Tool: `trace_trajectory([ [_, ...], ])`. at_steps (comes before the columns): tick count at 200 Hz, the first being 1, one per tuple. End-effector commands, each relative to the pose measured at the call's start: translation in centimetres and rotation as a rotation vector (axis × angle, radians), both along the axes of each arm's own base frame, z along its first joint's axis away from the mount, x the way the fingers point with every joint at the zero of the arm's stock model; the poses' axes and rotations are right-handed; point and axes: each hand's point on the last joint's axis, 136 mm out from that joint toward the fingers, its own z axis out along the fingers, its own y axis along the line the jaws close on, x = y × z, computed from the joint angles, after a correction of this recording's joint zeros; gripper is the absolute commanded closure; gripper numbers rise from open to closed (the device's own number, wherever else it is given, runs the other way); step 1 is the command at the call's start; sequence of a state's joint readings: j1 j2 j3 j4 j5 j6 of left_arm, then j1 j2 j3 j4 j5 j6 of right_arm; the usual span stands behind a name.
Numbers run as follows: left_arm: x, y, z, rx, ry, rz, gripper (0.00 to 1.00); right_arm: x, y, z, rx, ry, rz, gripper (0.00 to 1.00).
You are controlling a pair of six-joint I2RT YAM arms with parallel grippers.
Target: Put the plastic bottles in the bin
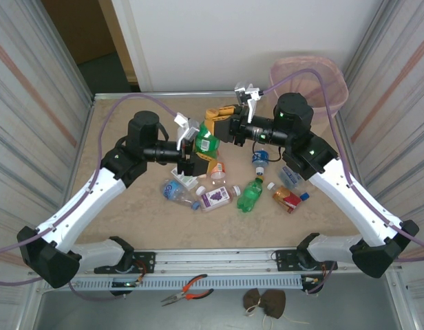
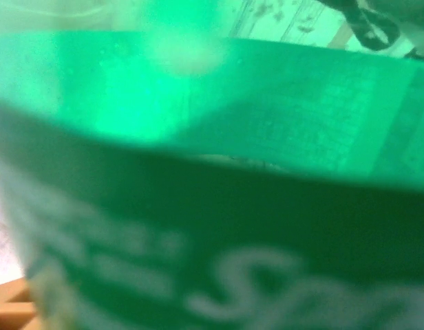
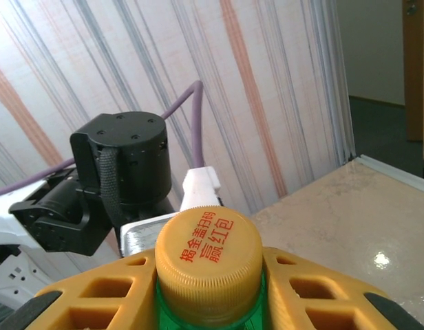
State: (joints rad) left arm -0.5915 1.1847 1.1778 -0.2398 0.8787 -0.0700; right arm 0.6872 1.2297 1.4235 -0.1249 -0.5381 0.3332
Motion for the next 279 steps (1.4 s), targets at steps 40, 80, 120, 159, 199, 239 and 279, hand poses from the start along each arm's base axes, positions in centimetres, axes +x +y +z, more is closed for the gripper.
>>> trace_trajectory([
  [40, -0.4, 1.6, 1.3, 0.002, -0.094, 0.091, 0.16, 2.6, -4.2, 1.4, -0.014, -0.026, -0.185, 0.65],
  [80, -0.4, 2.4, 0.9, 0.025, -0.107, 0.135, 0.15, 7.4, -10.8, 1.5, -0.040, -0.002, -0.455, 0.63],
  [120, -0.5, 2.8, 0.6, 0.034, -0.100, 0.155, 0.15, 12.9, -18.5, 1.7, -0.054, 0.044, -0.730, 0.66],
  [159, -0.4, 3.1, 0.4, 0.034, -0.102, 0.184, 0.15, 18.4, -25.7, 1.1, -0.020, 0.137, -0.977, 0.70],
  [199, -0.3, 3.4, 0.1, 0.037, -0.098, 0.206, 0.15, 22.9, -31.2, -1.2, 0.017, 0.219, -1.197, 0.80],
  [239, 0.1, 3.4, -0.6, 0.046, -0.086, 0.221, 0.15, 26.8, -34.4, -4.3, 0.199, 0.371, -1.370, 0.81],
  [279, 0.9, 3.7, -1.6, 0.070, -0.061, 0.266, 0.15, 30.8, -35.9, -8.9, 0.266, 0.565, -1.505, 0.77],
])
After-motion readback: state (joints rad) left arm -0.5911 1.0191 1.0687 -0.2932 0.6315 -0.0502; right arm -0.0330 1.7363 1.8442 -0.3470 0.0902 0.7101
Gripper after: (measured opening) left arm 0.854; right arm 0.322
